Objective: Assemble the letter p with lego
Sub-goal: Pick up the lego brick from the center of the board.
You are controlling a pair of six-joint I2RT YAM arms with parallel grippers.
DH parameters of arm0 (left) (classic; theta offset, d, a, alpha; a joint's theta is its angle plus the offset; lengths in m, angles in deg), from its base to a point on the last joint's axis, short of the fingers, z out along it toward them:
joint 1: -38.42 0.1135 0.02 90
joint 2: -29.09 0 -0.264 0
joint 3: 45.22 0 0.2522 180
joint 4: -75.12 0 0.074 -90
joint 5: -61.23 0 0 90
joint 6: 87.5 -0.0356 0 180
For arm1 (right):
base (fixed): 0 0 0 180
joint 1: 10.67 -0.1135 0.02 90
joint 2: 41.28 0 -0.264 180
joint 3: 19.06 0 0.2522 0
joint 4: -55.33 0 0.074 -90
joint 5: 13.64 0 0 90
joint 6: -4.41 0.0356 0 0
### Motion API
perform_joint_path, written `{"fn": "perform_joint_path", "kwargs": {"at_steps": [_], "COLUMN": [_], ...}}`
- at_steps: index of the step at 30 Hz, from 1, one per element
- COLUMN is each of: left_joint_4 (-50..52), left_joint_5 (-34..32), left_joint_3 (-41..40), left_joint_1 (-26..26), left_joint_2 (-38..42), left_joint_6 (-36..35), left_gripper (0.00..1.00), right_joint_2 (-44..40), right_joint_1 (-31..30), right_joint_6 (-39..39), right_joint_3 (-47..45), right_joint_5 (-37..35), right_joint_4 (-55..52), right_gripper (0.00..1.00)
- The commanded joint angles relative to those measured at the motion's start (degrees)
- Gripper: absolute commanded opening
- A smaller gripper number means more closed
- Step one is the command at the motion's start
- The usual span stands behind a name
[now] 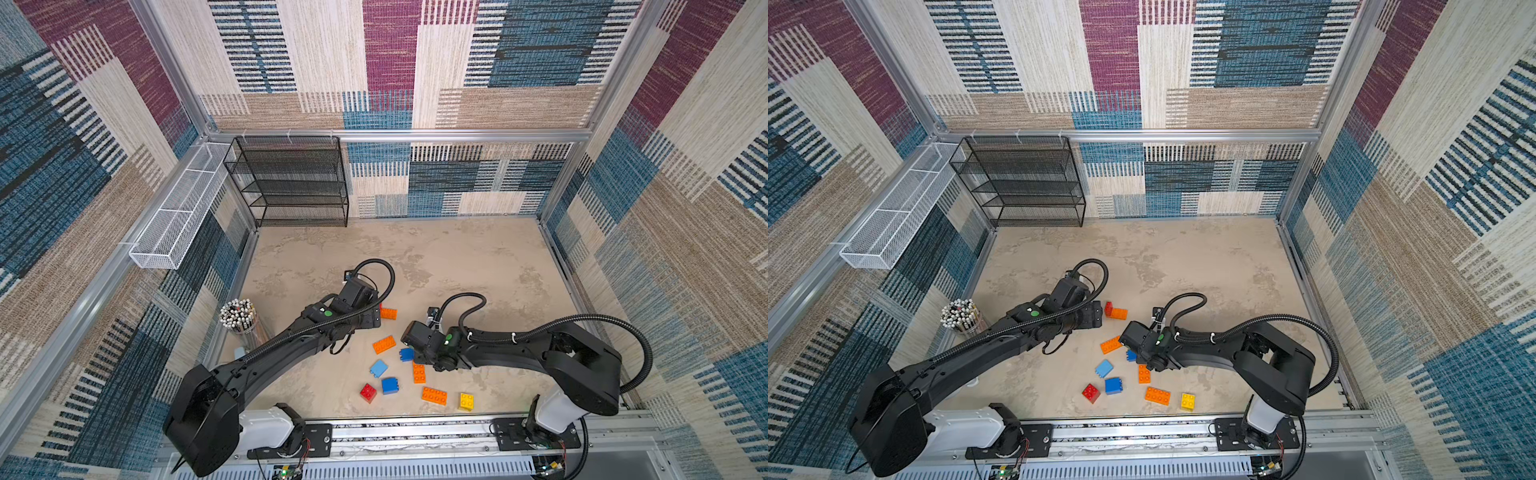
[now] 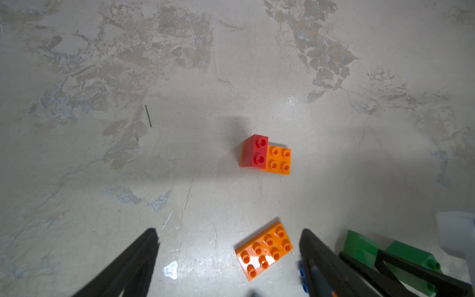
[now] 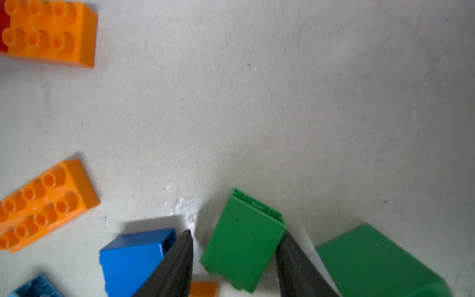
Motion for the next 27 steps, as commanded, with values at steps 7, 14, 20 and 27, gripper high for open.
{"fn": "perform_joint_path", "kwargs": {"at_steps": [7,14,20,27], "left_joint_4": [0.0,-0.2,0.3,0.6], "left_joint_5": [0.2,0.8,3.1,12.4], "left_joint_3": [0.0,0.7,2.0,3.9], "left_joint_1": [0.1,0.0,0.1,0.0], "left_joint_2": [0.1,-0.6,-1.3,-0.8], "left_joint_6": [-1.0,-1.0,-1.5,-3.2], "left_gripper": [0.88,0.88,0.88,0.87], "right_joint_2": [0.0,-2.3,-0.8,-19.0], "right_joint_1": [0.0,-0.4,-0.4,-0.5], "right_joint_6": [-0.8,-1.4,-3.7,-21.3], "right_joint_3": [-1.5,-4.5,-3.5,-6.4], "right_joint_5": [1.8,4.3,2.5,-0.1], "right_joint_4": [-4.1,-2.3,-2.3,8.0], "right_gripper": [0.48,0.47,0.30,0.25]}}
